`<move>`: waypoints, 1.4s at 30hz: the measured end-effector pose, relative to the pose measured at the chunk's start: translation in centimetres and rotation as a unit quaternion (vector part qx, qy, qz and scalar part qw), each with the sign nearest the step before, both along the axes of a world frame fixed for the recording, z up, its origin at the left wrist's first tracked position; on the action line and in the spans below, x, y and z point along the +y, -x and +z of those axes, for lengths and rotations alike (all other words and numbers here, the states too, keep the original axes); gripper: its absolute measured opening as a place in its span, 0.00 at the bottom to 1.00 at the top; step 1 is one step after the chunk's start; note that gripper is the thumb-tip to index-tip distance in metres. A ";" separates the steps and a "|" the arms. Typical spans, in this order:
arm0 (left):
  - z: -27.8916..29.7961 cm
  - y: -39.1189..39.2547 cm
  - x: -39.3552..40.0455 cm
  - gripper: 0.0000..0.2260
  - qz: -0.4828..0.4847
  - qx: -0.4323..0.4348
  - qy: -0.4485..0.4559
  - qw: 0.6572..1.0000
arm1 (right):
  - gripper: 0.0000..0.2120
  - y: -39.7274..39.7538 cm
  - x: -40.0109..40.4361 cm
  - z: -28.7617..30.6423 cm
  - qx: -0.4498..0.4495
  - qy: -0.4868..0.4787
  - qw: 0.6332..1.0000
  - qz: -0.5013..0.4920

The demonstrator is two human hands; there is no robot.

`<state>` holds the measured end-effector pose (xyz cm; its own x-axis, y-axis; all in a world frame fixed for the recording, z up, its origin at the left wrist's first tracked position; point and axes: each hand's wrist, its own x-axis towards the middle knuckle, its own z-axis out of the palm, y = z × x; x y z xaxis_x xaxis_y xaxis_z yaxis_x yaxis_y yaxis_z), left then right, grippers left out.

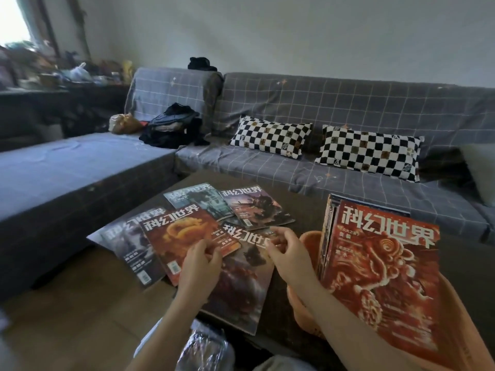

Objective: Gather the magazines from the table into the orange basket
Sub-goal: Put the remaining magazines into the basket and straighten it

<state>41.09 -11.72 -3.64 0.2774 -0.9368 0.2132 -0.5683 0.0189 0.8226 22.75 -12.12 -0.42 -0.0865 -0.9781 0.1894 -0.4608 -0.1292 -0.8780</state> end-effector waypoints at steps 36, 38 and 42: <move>1.9 -6.4 3.7 0.22 -0.139 0.470 0.028 0.871 | 0.12 -2.8 -3.9 0.9 -0.305 -0.270 0.904 0.131; 2.8 -5.5 4.1 0.23 -0.168 0.463 0.015 0.870 | 0.16 -1.0 -2.8 2.6 -0.316 -0.216 0.917 0.117; 4.2 -2.0 4.5 0.20 -0.211 0.436 0.012 0.875 | 0.21 3.2 -0.2 5.1 -0.340 -0.140 0.926 0.084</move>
<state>43.08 -7.20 0.54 -0.0247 -0.9931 0.1145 0.3378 0.0995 0.9360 19.53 -12.29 4.66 0.0649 -0.9911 -0.1159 0.2174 0.1274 -0.9677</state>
